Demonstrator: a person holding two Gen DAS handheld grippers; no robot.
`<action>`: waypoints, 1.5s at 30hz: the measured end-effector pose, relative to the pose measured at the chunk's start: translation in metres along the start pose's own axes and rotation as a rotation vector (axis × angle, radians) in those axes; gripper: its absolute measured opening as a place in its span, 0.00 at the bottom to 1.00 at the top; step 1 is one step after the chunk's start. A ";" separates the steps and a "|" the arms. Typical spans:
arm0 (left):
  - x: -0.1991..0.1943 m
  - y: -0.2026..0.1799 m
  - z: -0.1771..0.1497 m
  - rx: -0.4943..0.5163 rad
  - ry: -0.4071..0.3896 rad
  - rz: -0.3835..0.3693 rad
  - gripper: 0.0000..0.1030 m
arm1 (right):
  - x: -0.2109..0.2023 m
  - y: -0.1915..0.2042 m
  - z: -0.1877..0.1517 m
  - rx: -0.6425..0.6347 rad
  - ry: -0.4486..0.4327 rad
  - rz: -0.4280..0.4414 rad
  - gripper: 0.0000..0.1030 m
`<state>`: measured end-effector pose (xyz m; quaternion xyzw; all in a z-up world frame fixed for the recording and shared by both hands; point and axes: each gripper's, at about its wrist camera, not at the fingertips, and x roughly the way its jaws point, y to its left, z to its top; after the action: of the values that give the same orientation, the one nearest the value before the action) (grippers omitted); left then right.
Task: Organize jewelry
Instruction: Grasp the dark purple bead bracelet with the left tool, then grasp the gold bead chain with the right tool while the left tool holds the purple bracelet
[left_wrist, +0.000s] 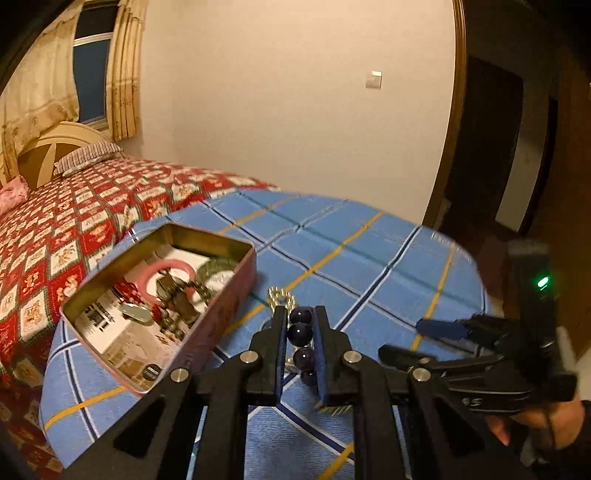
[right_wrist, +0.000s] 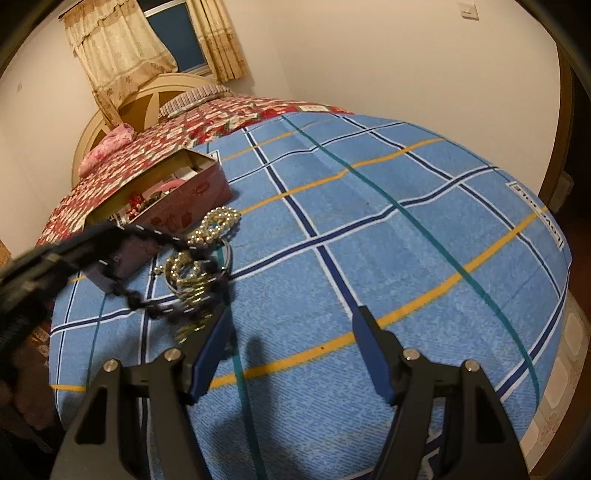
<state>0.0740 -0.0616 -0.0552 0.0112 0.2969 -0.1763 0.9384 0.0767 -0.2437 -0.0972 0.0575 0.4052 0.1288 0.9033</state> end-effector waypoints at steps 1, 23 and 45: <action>-0.004 0.001 0.002 -0.007 -0.011 -0.002 0.12 | 0.001 0.000 0.000 -0.002 0.003 -0.002 0.69; -0.034 0.027 -0.012 -0.027 -0.033 0.065 0.12 | 0.006 0.061 -0.006 -0.188 0.056 0.088 0.66; -0.030 0.037 -0.014 -0.058 -0.022 0.043 0.12 | 0.011 0.075 -0.012 -0.229 0.085 0.134 0.12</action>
<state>0.0556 -0.0153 -0.0529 -0.0117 0.2914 -0.1476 0.9451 0.0611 -0.1684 -0.0974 -0.0247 0.4210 0.2365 0.8753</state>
